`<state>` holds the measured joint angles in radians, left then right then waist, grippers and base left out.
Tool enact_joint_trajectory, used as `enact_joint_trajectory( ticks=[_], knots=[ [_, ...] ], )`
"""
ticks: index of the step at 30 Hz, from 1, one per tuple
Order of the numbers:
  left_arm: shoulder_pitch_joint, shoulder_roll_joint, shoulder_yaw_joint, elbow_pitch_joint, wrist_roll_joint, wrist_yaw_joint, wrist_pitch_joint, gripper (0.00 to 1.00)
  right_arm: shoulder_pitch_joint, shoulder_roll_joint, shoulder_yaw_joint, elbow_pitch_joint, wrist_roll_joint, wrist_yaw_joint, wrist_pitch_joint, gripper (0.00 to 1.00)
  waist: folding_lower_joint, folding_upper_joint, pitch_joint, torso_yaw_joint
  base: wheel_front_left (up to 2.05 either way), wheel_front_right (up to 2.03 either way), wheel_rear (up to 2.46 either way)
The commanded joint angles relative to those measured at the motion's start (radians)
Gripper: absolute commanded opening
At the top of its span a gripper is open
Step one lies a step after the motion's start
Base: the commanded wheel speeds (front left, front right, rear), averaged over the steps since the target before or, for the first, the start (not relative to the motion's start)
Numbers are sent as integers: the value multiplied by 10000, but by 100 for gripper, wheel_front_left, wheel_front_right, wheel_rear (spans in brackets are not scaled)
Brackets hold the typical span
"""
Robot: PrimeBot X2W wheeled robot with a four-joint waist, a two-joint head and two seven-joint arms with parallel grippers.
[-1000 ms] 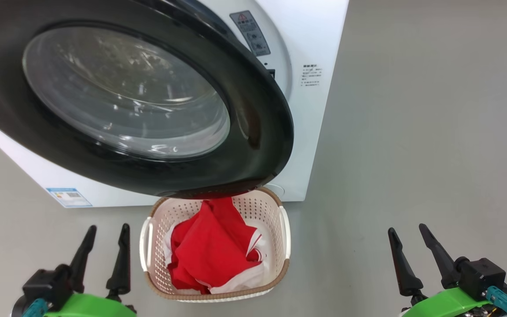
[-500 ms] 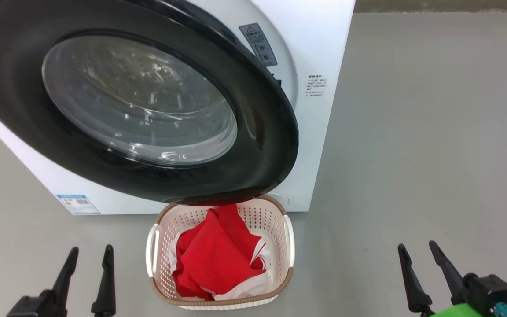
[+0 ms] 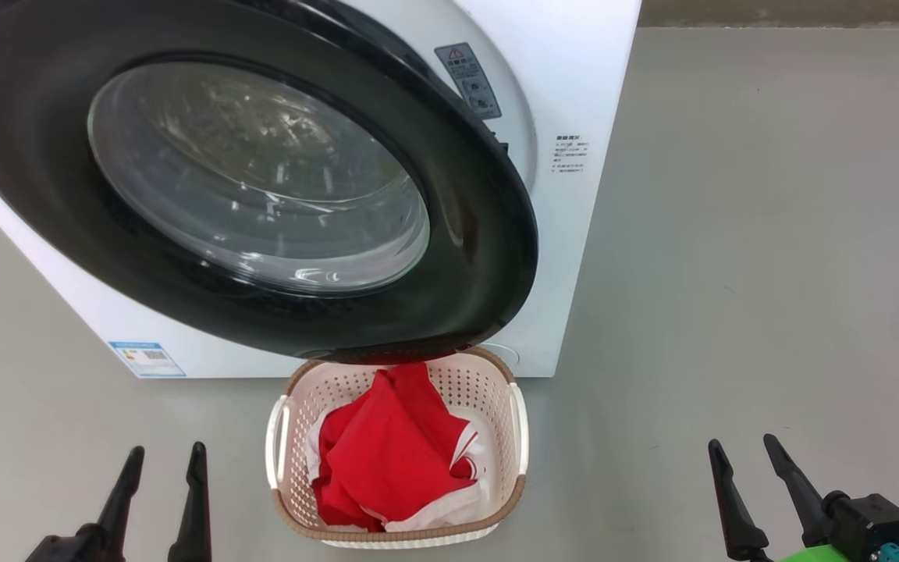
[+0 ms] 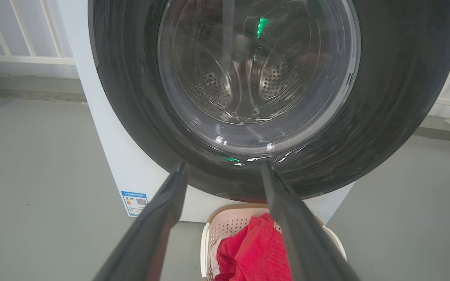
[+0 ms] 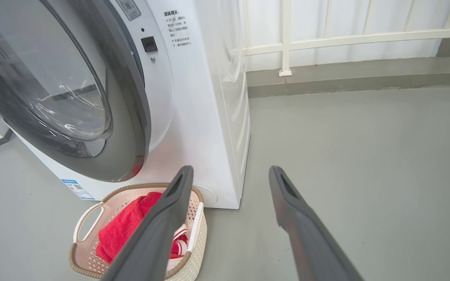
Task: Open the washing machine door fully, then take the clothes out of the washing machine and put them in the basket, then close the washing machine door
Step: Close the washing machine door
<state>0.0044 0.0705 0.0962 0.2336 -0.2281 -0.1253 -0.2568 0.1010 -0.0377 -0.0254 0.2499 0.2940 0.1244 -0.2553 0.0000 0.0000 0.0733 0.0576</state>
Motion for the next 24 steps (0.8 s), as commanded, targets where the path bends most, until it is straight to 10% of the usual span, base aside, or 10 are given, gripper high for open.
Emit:
enact_joint_trajectory(
  ticks=[1,5,7,8,24],
  knots=[
    [-179,83,326,-274,141,-54,-49,100,-121,-125,158,-267,-90,63,-65,100,0,0,8,28,0,0,0],
    [-226,50,267,-255,156,-54,-49,100,-199,-125,214,-271,-61,63,-65,92,0,0,24,101,0,0,0],
    [-245,15,235,-247,138,-54,-49,100,-296,-125,297,-276,46,63,-65,45,0,0,65,148,0,0,0],
    [-265,-7,210,-251,126,-54,-49,100,-372,-125,353,-283,72,63,-65,0,0,0,106,180,0,0,0],
    [-919,-197,-421,-208,-374,-54,-49,100,-3334,-267,2362,-111,132,63,-65,0,0,0,1104,1104,0,0,0]
  ],
)
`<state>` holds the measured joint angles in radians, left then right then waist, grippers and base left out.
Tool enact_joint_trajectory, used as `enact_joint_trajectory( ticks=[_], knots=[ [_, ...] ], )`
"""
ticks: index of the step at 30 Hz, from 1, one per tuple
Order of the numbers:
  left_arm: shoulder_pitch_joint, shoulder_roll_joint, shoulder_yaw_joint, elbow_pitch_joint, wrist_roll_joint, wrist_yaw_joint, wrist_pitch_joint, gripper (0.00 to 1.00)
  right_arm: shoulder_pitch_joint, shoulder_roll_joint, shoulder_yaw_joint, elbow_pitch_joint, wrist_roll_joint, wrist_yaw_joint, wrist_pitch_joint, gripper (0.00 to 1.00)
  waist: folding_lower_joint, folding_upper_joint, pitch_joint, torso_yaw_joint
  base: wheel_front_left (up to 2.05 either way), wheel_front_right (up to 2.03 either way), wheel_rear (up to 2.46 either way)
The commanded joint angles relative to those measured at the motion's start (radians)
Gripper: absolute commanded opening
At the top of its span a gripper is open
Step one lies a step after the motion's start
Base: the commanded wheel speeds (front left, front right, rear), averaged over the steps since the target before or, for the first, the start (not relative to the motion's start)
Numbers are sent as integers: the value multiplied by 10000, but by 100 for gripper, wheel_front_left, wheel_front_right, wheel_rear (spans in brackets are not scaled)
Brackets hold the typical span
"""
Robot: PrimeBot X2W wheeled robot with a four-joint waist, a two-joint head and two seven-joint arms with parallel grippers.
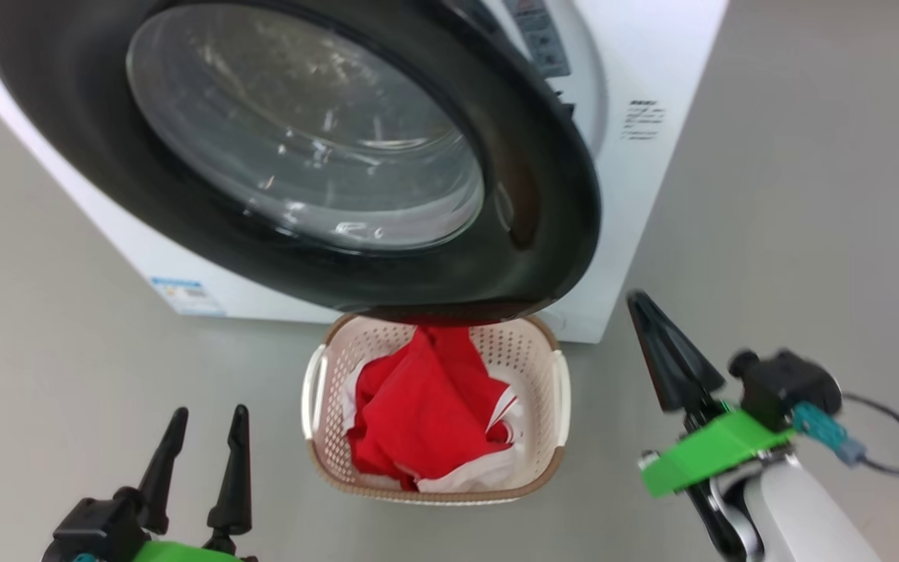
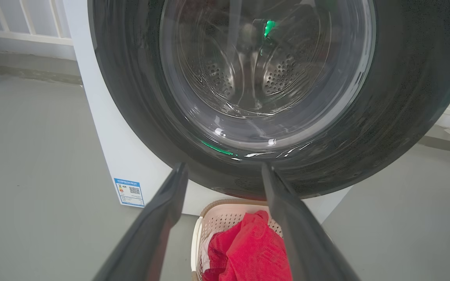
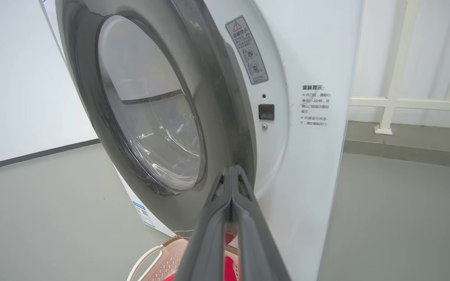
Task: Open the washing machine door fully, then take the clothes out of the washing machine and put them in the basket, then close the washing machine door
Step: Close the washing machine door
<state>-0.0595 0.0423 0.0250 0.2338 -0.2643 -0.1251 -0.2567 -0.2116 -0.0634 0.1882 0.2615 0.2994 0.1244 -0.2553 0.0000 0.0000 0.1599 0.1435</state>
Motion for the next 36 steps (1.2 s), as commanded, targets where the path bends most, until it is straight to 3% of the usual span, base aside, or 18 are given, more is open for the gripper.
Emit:
enact_joint_trajectory(
  ticks=[1,11,29,36],
  knots=[
    [-327,84,255,-202,-90,-56,-51,100,-428,-37,336,-179,87,63,-65,0,0,0,303,320,0,0,0],
    [-769,81,-104,-169,-706,-56,-51,100,-2326,-218,871,675,110,63,-65,0,0,0,1059,961,0,0,0],
    [-1825,80,-670,-317,-1219,-56,-51,100,-4236,-557,-500,510,14,63,-65,0,0,0,2710,1508,0,0,0],
    [-1972,80,-633,-219,-1168,-56,-51,100,-4477,-464,-540,528,7,63,-65,0,0,0,2726,1470,0,0,0]
  ],
)
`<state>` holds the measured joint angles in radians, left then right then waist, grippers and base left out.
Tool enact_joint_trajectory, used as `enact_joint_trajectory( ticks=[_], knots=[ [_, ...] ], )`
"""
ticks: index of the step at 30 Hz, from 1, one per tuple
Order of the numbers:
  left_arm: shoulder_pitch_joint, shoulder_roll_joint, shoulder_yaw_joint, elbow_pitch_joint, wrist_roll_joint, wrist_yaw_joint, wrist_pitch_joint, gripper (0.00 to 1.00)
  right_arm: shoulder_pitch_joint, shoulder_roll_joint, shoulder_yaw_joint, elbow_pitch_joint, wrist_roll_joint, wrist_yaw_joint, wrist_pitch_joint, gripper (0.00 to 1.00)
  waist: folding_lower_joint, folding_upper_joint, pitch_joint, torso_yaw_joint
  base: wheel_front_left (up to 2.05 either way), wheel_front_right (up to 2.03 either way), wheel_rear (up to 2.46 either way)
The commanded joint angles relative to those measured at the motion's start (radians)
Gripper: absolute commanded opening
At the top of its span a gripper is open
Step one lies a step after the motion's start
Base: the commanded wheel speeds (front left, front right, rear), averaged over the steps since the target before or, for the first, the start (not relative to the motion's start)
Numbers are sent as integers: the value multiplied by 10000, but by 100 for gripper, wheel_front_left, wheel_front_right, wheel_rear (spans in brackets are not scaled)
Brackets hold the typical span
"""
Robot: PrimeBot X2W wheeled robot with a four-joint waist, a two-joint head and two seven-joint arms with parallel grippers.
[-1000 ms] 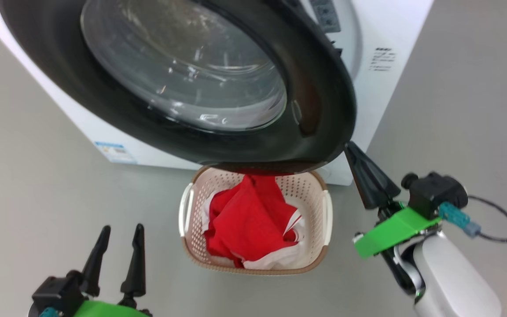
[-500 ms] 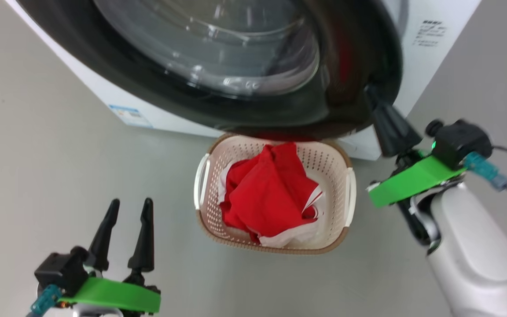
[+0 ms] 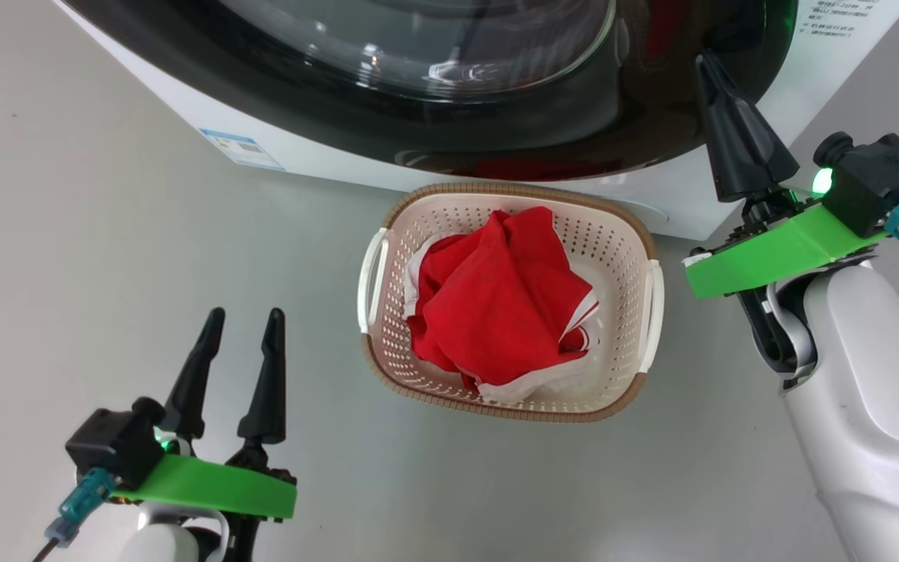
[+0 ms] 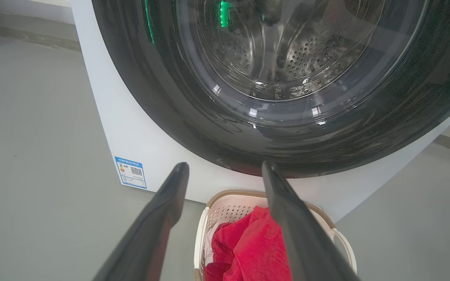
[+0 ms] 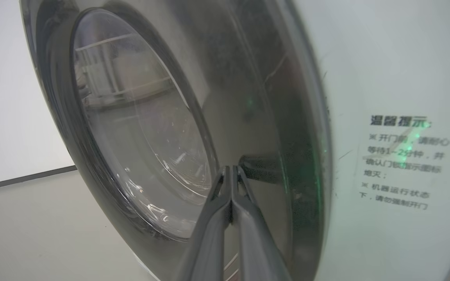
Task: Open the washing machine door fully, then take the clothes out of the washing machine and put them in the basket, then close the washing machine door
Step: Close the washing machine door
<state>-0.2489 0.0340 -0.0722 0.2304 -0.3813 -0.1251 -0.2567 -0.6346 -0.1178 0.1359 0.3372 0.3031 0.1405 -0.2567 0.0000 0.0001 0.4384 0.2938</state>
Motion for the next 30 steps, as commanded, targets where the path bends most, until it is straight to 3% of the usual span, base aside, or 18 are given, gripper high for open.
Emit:
enact_joint_trajectory(
  ticks=[1,11,13,17,18,19,20,30],
  knots=[
    [-64,162,371,-157,32,-56,-51,100,-187,107,65,-205,-22,-98,-51,0,0,-1,-121,-64,0,0,0],
    [282,162,616,-56,506,-56,-51,100,1117,316,683,96,134,-98,-51,0,0,-1,-1017,-446,0,0,0],
    [394,162,682,-55,609,-56,-51,100,1521,355,772,112,187,-98,-51,7,0,-1,-1232,-537,0,0,0],
    [656,162,805,-92,756,-56,-51,100,2281,439,851,108,382,-98,-51,45,0,-1,-1623,-766,0,0,0],
    [732,162,828,-102,786,-56,-51,100,2454,458,851,95,416,-98,-51,59,0,-1,-1717,-834,0,0,0],
    [806,162,848,-114,808,-56,-51,100,2616,475,855,82,442,-98,-51,89,0,-1,-1805,-904,0,0,0],
    [876,162,848,-129,825,-56,-51,100,2778,487,868,74,444,-98,-51,100,0,-1,-1897,-979,0,0,0],
    [1473,162,968,-279,1093,-56,-51,100,4178,558,561,-57,425,-98,-51,100,0,-1,-2603,-1692,0,0,0]
  ],
)
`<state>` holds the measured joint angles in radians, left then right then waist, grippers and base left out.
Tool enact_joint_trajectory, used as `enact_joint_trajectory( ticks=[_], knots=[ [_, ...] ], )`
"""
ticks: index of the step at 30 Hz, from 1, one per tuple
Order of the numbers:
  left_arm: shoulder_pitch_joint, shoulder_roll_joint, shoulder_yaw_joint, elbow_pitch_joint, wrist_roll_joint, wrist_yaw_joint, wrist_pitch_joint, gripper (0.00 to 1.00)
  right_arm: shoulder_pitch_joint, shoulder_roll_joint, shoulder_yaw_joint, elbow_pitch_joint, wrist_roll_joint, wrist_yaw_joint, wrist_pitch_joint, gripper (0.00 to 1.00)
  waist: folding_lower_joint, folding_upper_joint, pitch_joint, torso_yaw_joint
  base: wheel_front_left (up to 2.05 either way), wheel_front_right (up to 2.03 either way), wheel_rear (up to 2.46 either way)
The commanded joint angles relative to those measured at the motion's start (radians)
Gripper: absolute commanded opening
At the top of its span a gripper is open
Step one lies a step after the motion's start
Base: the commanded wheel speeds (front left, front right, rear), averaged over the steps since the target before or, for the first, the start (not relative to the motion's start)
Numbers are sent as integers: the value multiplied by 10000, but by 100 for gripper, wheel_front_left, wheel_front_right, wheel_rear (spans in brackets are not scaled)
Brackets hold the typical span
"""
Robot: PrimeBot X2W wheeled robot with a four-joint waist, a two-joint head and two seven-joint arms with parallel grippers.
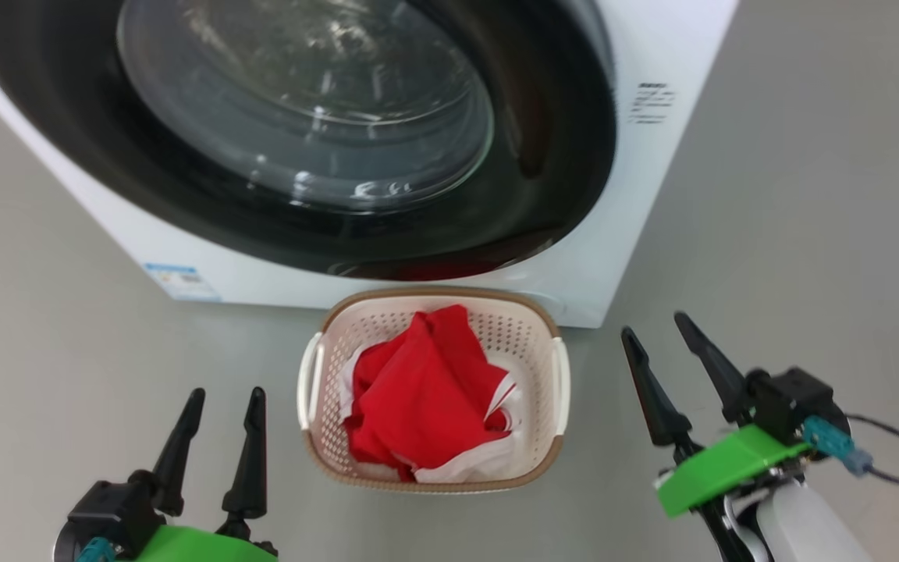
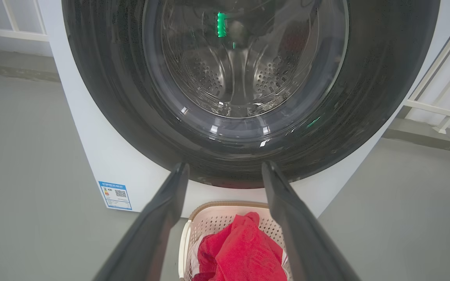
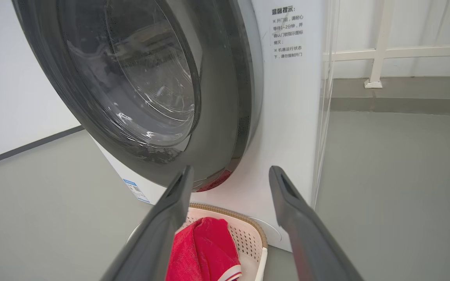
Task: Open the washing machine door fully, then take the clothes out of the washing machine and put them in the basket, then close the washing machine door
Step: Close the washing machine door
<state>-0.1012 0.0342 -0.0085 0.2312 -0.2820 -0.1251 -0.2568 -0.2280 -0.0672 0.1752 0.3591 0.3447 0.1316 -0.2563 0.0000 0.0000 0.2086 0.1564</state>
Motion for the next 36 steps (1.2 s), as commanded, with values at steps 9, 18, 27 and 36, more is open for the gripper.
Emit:
enact_joint_trajectory(
  ticks=[9,18,27,36],
  knots=[
    [246,179,590,-370,217,-56,-49,100,1033,-38,-349,-541,-82,-9,-55,100,0,0,-635,-869,0,0,0],
    [538,282,658,-569,233,-56,-49,100,1501,-224,-808,-748,-150,-9,-55,100,0,0,-839,-1337,0,0,0],
    [750,381,737,-741,216,-56,-49,100,1867,-300,-1122,-911,-181,-9,-55,100,0,0,-1019,-1545,0,0,0],
    [1246,424,948,-790,246,-56,-49,100,2566,-175,-1562,-1090,-211,-9,-55,100,0,0,-1220,-1642,0,0,0]
  ],
)
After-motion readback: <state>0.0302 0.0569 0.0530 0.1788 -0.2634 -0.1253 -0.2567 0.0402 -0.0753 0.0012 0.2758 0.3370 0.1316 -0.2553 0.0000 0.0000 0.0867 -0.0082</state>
